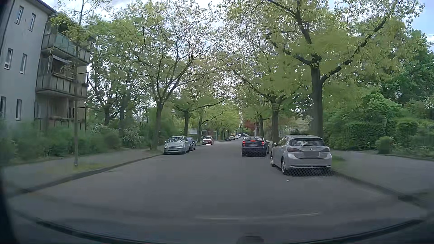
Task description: Follow the waypoints while adhering to traffic rules and regulations
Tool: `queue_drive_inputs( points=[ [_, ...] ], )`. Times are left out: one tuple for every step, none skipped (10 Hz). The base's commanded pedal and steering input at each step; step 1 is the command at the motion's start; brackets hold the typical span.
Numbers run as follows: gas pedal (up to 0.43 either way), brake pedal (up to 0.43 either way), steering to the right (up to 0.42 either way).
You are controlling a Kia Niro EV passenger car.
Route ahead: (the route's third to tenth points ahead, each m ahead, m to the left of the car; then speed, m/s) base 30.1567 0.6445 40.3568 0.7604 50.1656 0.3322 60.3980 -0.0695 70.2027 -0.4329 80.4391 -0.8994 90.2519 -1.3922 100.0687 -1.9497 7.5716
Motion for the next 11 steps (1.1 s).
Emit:
queue_drive_inputs(
  points=[
    [0.339, 0.024, 0.001],
    [0.339, 0.024, 0.001],
    [0.311, 0.024, 0.001],
    [0.311, 0.024, 0.0],
    [0.299, 0.024, 0.0],
    [0.299, 0.024, 0.0],
    [0.299, 0.024, 0.0],
    [0.299, 0.024, 0.0],
    [0.299, 0.024, 0.0],
    [0.299, 0.024, 0.0],
    [0.299, 0.024, 0.001]
  ],
)
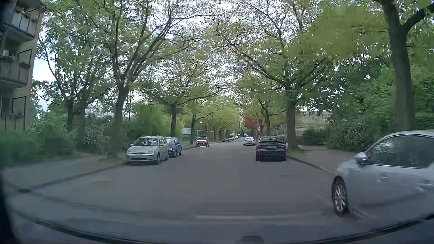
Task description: Follow the waypoints while adhering to traffic rules and regulations
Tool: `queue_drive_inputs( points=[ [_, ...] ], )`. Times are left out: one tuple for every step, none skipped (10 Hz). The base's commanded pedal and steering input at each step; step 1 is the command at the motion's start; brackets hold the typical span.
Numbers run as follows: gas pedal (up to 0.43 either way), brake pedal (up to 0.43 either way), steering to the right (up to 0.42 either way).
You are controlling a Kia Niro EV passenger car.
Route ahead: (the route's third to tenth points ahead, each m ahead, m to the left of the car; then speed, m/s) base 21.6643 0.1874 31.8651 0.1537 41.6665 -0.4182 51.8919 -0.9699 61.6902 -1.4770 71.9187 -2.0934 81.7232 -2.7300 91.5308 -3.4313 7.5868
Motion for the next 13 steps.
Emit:
queue_drive_inputs(
  points=[
    [0.299, 0.024, 0.001],
    [0.299, 0.024, 0.001],
    [0.299, 0.024, 0.001],
    [0.299, 0.024, 0.001],
    [0.311, 0.024, 0.001],
    [0.299, 0.024, 0.0],
    [0.299, 0.024, -0.002],
    [0.287, 0.024, -0.005],
    [0.268, 0.024, -0.006],
    [0.228, 0.024, -0.007],
    [0.228, 0.024, -0.009],
    [0.228, 0.024, -0.012],
    [0.228, 0.024, -0.012]
  ],
)
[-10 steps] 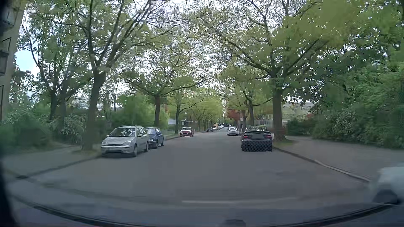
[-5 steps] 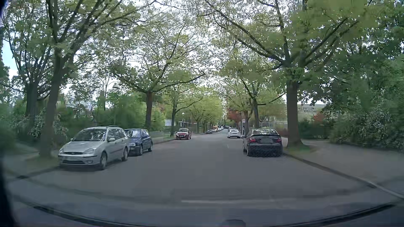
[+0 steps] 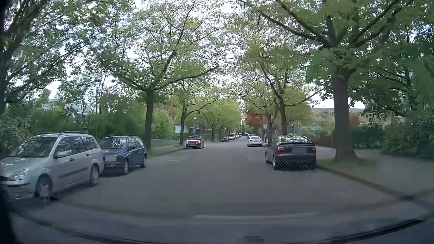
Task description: Follow the waypoints while adhering to traffic rules and regulations
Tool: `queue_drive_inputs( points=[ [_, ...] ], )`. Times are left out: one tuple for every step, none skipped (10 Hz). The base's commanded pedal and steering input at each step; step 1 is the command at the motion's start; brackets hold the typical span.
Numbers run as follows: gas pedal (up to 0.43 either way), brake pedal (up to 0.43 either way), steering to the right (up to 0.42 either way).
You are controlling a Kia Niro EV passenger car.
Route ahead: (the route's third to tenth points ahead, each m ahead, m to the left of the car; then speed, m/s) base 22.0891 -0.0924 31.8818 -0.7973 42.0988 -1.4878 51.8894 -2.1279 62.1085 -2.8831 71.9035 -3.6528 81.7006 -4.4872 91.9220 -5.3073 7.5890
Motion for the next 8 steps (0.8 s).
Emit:
queue_drive_inputs(
  points=[
    [0.24, 0.024, -0.012],
    [0.24, 0.024, -0.011],
    [0.24, 0.024, -0.01],
    [0.24, 0.024, -0.009],
    [0.24, 0.024, -0.009],
    [0.24, 0.024, -0.009],
    [0.24, 0.024, -0.009],
    [0.228, 0.024, -0.009]
  ],
)
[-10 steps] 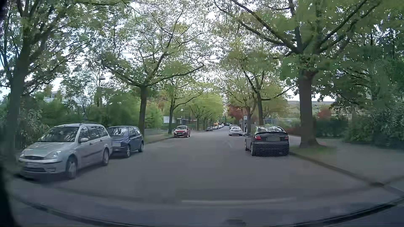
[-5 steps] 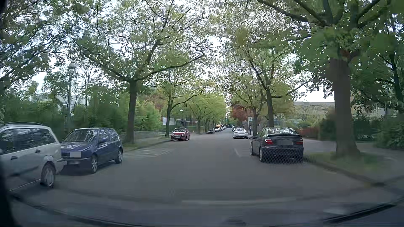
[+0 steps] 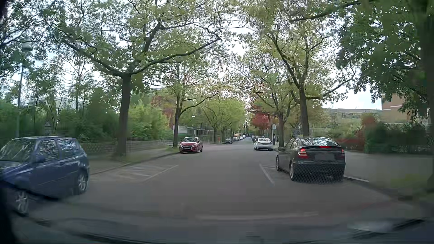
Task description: Follow the waypoints while adhering to traffic rules and regulations
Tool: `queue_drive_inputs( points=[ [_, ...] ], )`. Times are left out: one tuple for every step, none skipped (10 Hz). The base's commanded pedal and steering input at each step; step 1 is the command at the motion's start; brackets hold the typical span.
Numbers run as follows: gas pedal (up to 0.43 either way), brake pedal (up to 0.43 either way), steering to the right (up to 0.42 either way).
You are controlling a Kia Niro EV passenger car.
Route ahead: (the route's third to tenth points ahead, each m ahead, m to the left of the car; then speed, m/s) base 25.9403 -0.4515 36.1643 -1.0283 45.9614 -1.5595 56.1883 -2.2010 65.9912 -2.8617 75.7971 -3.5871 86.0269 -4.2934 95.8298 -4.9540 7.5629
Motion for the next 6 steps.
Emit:
queue_drive_inputs(
  points=[
    [0.22, 0.024, -0.009],
    [0.22, 0.024, -0.009],
    [0.22, 0.024, -0.011],
    [0.22, 0.024, -0.012],
    [0.22, 0.024, -0.012],
    [0.22, 0.024, -0.012]
  ],
)
